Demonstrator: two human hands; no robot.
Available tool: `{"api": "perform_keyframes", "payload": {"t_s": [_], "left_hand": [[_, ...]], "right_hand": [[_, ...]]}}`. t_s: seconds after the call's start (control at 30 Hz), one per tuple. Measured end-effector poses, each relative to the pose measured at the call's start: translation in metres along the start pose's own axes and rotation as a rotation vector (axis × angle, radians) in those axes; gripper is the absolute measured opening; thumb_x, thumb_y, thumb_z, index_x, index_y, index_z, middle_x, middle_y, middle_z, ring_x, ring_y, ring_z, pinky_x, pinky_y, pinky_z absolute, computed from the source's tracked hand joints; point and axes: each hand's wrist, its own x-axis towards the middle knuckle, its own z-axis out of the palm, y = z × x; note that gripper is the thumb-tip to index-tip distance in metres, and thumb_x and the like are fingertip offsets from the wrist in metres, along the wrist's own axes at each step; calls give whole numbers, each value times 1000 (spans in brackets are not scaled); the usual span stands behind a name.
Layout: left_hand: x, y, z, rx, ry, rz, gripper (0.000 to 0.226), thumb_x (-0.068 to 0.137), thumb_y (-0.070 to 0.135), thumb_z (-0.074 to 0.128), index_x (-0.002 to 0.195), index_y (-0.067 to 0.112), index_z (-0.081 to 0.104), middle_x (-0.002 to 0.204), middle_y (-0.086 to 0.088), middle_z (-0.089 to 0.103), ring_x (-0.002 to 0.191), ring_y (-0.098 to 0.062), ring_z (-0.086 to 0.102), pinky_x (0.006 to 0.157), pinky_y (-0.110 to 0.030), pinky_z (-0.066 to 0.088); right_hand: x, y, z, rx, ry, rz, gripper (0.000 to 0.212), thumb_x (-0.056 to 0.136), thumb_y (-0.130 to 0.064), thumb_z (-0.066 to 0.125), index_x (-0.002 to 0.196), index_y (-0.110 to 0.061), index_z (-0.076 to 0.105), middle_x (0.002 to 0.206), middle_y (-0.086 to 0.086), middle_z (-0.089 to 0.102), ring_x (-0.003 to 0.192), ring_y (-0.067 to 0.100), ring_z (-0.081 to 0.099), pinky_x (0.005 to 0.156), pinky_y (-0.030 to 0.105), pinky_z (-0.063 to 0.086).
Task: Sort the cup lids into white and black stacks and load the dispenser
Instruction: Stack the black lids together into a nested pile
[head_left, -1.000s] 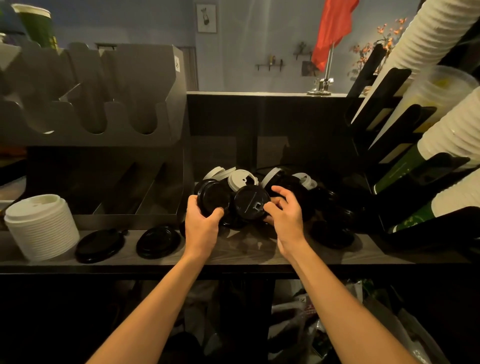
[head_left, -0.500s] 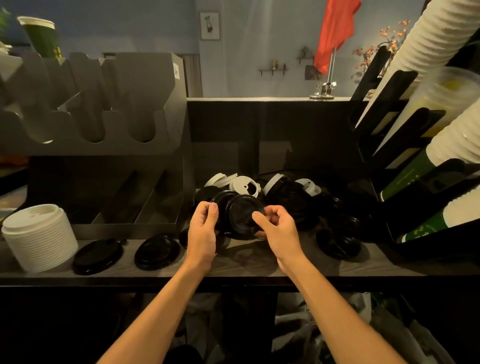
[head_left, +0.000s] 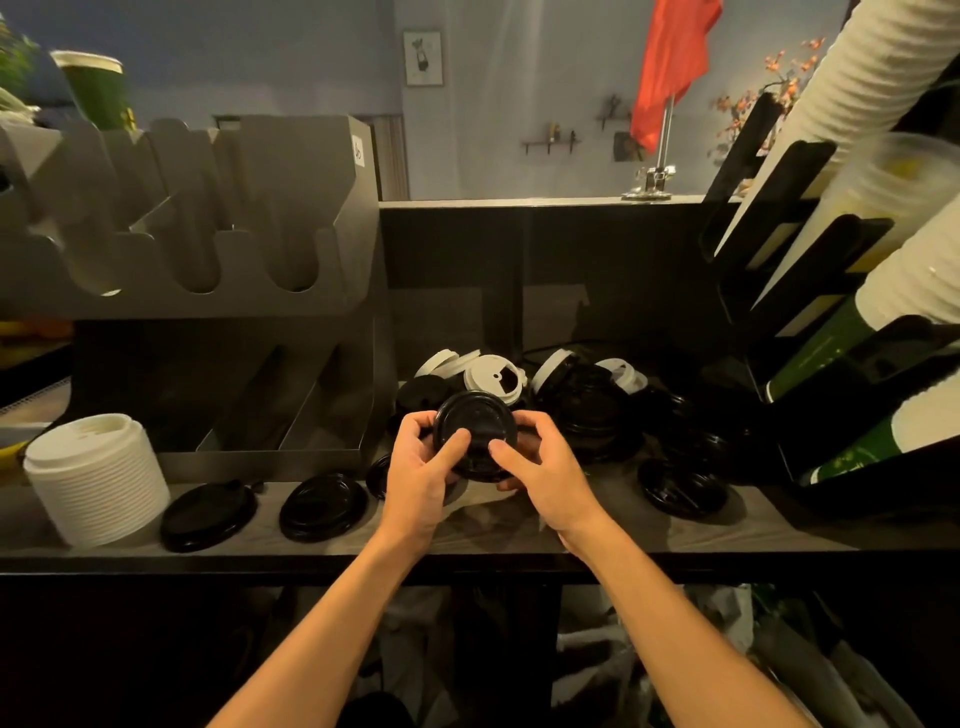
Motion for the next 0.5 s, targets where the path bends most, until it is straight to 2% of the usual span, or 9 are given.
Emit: {"api": "perform_keyframes", "payload": {"t_s": [0.1,0.2,0.27,0.4,0.5], "left_hand": [[-2,3,1,14,-9,-20,33,90,18,76,116,16,56,106,-8,77,95,-27,73,76,-39,56],[-3,5,3,29,-2,-23,33,89,12,77,115,15,57,104,-6,77,95,-27,73,75,-43,56],[-5,9,3,19,30,-18,29,91,11,73,116,13,59,105,-7,78,99,-28,75,85,-49,58],[-2,22,-11,-10,145,22,28,92,18,73,118,17,62,113,-8,75,106,-23,73,97,-50,58],[1,34,-30,-20,229,65,29,92,21,74,118,19,61,116,-9,73,108,-24,73,98,-52,57]], "right_hand": [[-2,-2,0,2,41,-45,36,94,-16,70,126,-21,55,104,-1,74,91,14,73,66,24,58],[-3,-5,-1,35,58,-50,38,91,-13,73,125,-20,57,99,0,76,88,18,74,64,23,56],[-4,-7,0,31,36,-41,38,91,-19,73,126,-21,57,97,1,77,86,20,74,66,24,57],[-4,-13,5,69,15,-49,18,102,-27,57,119,-21,60,98,4,73,81,17,73,68,29,58],[2,-12,9,-155,59,-121,11,102,-25,57,110,-27,63,98,-1,69,85,10,68,75,26,56]]}}
